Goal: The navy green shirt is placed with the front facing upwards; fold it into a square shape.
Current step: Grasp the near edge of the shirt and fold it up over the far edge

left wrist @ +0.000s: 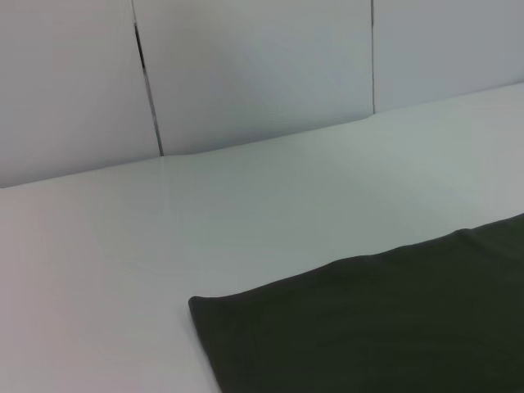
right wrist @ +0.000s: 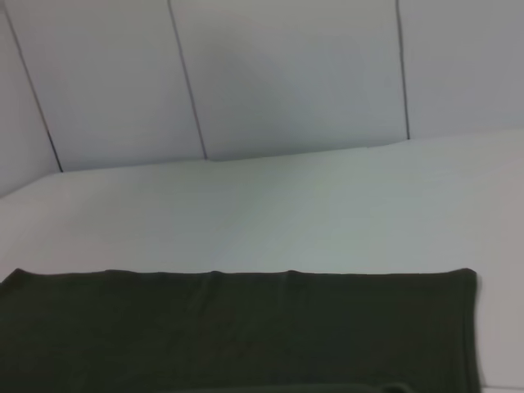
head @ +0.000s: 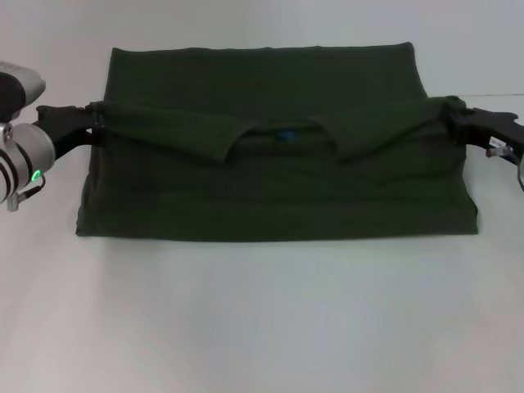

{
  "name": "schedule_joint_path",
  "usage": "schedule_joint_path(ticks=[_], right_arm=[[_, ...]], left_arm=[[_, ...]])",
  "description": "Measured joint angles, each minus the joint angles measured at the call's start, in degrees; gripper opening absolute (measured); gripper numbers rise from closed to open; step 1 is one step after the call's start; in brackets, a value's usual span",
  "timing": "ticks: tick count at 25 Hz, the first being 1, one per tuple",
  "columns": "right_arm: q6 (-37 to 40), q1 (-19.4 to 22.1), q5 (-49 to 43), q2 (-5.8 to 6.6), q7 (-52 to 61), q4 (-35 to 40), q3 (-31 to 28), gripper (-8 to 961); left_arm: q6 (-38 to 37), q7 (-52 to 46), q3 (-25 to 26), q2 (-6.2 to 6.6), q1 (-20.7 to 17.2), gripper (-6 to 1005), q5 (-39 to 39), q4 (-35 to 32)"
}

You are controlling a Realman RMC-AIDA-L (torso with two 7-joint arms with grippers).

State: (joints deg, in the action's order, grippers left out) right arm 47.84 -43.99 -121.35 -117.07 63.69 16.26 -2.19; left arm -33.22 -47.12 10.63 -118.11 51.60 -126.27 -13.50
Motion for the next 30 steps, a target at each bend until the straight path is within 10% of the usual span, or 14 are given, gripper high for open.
schedule_joint_path(ticks=[12, 30], right_arm=[[-6.6, -1.9, 0.0, -1.14, -0.8, -1.6, 0.0, 46], [-9.1, -1.9, 0.0, -1.15, -0.8, -1.6, 0.7, 357]], left_arm=[[1.1, 4.9, -0.4, -1.41, 0.5, 34, 3.1, 0.9], [1.6, 5.3, 0.0, -2.78, -0.2, 160, 10.6, 0.7]])
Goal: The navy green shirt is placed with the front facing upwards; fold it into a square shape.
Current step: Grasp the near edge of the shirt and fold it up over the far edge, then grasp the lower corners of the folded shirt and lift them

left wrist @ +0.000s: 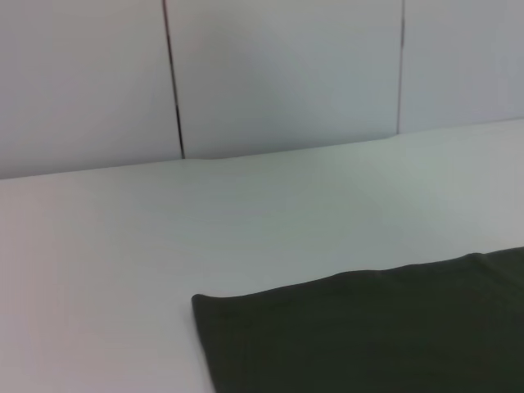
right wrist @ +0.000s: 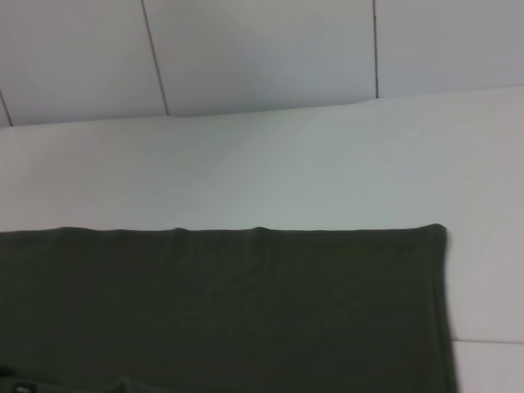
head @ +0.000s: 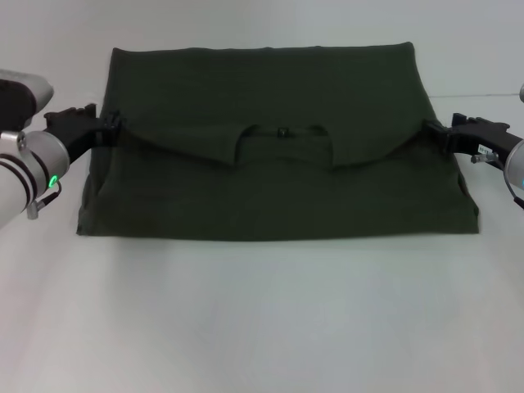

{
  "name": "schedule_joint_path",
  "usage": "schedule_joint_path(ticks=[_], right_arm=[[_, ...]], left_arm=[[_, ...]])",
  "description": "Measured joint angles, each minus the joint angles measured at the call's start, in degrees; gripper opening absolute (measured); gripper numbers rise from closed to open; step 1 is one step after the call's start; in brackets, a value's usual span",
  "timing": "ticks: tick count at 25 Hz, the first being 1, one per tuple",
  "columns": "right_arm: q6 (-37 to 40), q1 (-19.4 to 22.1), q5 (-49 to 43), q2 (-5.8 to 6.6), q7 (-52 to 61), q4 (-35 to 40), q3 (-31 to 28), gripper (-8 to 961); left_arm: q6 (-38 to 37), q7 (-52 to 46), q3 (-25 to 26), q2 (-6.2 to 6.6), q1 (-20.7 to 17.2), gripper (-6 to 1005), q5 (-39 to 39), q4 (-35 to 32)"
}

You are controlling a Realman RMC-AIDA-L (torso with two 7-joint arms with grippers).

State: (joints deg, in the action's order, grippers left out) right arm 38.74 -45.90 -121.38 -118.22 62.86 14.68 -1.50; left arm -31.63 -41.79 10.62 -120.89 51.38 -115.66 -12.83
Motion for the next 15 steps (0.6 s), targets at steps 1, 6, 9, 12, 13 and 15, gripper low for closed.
schedule_joint_path(ticks=[1, 6, 9, 12, 13, 15], right_arm=[[-0.2, 0.0, 0.0, 0.03, 0.0, 0.0, 0.1, 377], [-1.8, -0.6, 0.0, 0.16, 0.2, 0.4, 1.1, 585], [-2.4, -0.7, 0.1, 0.15, 0.4, 0.5, 1.1, 693], [-1.4, -0.4, 1.0, 0.21, 0.9, 0.5, 1.3, 792], [-0.2, 0.0, 1.3, 0.40, 1.5, 0.6, 1.6, 792], [2.5, 0.8, 1.3, 0.78, 3.6, 1.0, 2.3, 793]], left_arm=[[0.0, 0.1, 0.0, -0.01, 0.0, 177, 0.3, 0.0], [-0.1, 0.5, 0.2, -0.09, -0.4, 308, 1.3, 0.0], [-0.1, 0.5, 0.3, -0.09, -0.5, 425, 2.2, 0.2], [-0.4, 0.2, 0.3, -0.07, -1.0, 668, 4.6, 0.2], [-0.4, -0.2, 0.3, -0.05, -1.2, 695, 5.2, 0.2], [-0.5, -2.3, 0.0, 0.08, -1.6, 748, 5.8, 0.1]])
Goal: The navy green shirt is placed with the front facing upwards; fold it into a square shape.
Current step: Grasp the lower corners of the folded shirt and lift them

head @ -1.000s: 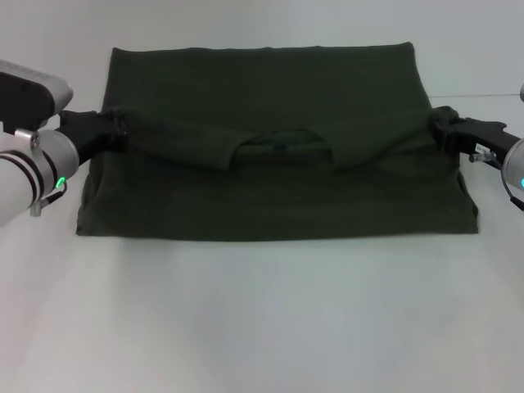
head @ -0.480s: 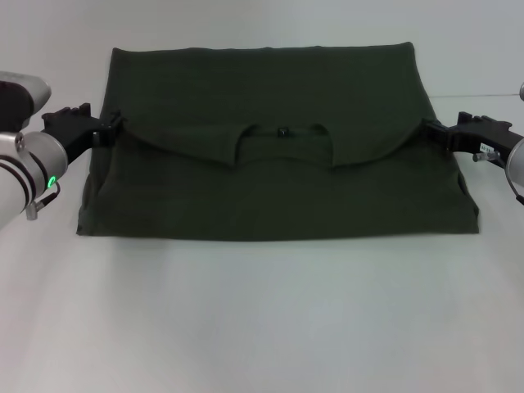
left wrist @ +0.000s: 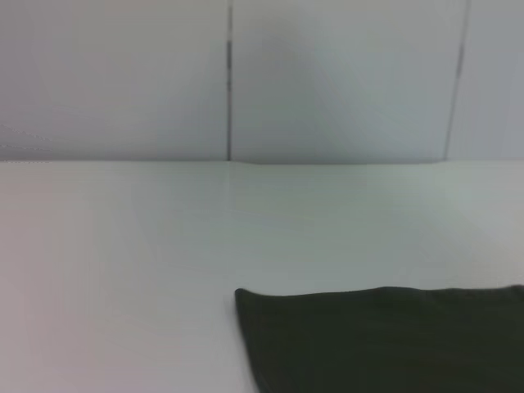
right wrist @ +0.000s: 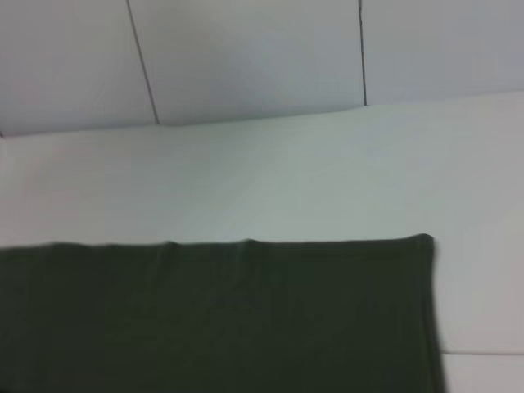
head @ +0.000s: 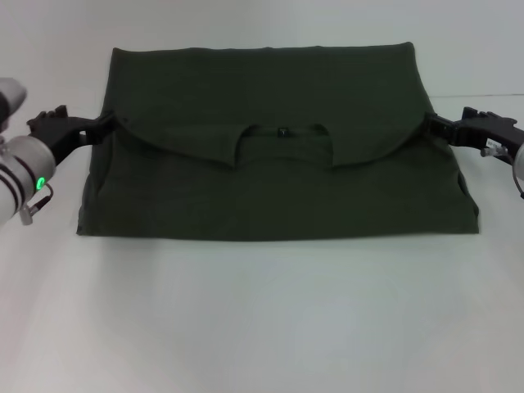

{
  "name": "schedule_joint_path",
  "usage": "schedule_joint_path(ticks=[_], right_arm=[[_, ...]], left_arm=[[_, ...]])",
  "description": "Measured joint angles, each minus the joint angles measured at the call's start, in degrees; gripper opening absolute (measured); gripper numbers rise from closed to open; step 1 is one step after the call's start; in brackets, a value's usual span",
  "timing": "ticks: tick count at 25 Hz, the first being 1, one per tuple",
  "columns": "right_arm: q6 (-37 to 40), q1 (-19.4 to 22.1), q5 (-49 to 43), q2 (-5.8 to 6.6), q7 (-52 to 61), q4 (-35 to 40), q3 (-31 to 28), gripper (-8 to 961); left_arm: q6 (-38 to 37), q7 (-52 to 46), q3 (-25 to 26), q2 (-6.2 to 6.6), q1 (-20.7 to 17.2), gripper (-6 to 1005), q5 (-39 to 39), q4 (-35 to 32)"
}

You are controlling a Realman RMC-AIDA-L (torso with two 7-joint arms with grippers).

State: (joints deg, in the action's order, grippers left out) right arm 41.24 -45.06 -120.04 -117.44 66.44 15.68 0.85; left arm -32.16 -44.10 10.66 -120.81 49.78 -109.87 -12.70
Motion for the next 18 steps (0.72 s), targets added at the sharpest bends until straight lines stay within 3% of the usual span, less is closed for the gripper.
schedule_joint_path(ticks=[4, 9, 14, 18], right_arm=[[6.1, 2.2, 0.1, 0.26, 5.6, 2.7, 2.8, 793], [13.6, 4.7, 0.1, -0.63, 7.3, 6.6, 3.8, 794], [22.5, 7.3, -0.1, -0.61, 7.2, 8.9, 9.6, 792], [31.0, 10.2, -0.1, -1.27, 6.7, 13.0, 14.3, 793]], left_arm=[[-1.6, -8.2, -2.3, 0.81, -1.8, 828, -0.1, -0.4], [-9.7, -22.8, -11.7, 1.95, -5.4, 825, 0.0, -4.0], [-22.1, -32.1, -22.2, 1.78, -10.0, 823, -0.7, -11.4], [-31.1, -37.8, -29.5, 1.54, -14.1, 822, -2.6, -18.2]])
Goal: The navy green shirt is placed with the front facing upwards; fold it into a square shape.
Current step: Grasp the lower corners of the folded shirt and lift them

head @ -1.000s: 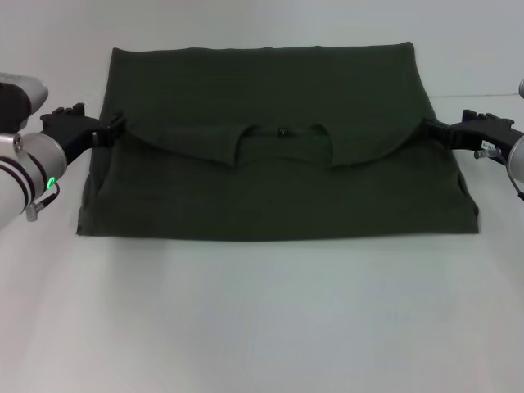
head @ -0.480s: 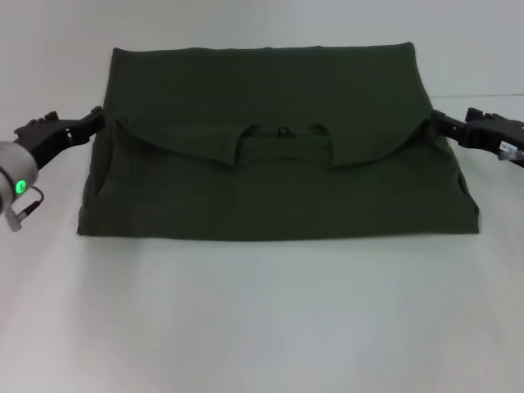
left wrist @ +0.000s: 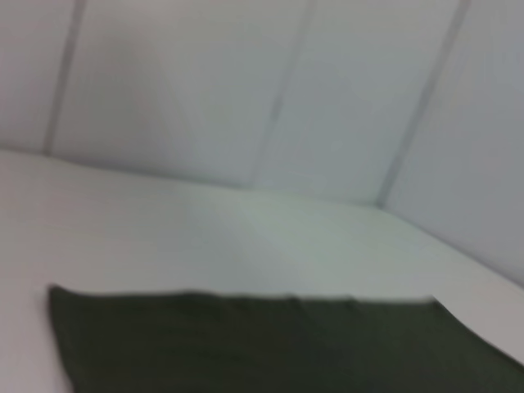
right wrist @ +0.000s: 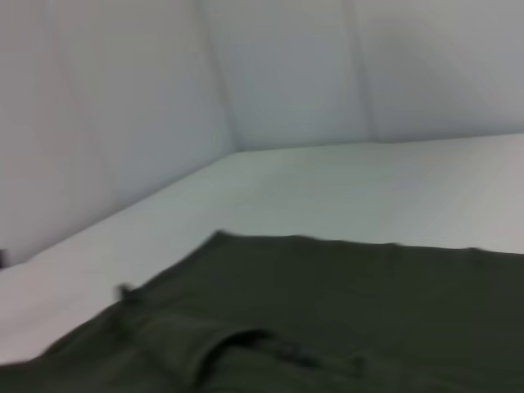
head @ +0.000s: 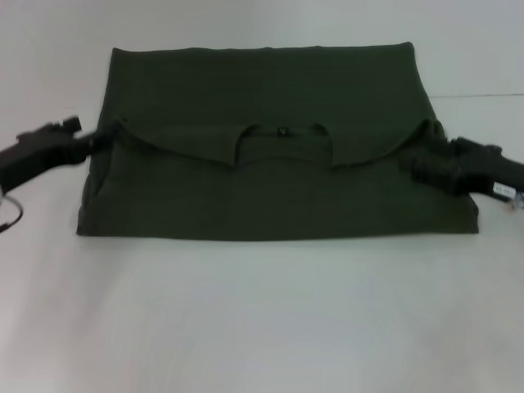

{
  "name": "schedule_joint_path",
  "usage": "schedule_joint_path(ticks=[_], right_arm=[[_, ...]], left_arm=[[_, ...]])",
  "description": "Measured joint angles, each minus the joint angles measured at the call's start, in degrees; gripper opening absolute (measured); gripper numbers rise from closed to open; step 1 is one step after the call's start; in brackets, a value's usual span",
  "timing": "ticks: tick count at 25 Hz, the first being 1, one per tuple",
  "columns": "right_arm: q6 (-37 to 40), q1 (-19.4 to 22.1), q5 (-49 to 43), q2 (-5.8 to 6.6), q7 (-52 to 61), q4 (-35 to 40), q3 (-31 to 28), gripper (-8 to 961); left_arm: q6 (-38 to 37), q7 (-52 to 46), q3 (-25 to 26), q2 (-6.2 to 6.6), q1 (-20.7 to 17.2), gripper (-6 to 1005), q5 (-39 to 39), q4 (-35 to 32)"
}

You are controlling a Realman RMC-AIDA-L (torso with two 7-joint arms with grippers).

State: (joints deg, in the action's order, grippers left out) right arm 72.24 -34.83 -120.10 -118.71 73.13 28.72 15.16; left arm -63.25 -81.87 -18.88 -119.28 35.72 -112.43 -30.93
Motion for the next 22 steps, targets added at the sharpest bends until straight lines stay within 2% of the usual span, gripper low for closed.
schedule_joint_path(ticks=[4, 10, 13, 16, 22], right_arm=[[7.0, 3.4, 0.0, -0.61, -0.4, 4.1, 1.9, 794], [15.1, 6.3, -0.1, -0.37, -3.4, 4.6, 2.5, 792], [17.4, 7.2, -0.4, -0.50, -5.3, 4.8, 5.0, 791], [18.9, 7.9, -0.4, -0.60, -5.7, 5.3, 9.1, 790], [19.6, 8.0, -0.4, -0.80, -5.5, 5.1, 10.3, 788]], left_arm=[[-8.0, -4.1, -2.8, 0.18, -2.8, 820, -5.3, -5.9], [-13.2, -8.5, -3.0, 0.35, -3.0, 817, -16.8, -10.5], [-13.5, -9.4, -3.2, 0.33, -2.7, 816, -18.8, -11.1], [-12.7, -10.9, -3.5, -0.51, -3.0, 817, -19.3, -13.2], [-6.6, -16.4, -7.3, -0.69, -2.9, 817, -21.2, -14.0]])
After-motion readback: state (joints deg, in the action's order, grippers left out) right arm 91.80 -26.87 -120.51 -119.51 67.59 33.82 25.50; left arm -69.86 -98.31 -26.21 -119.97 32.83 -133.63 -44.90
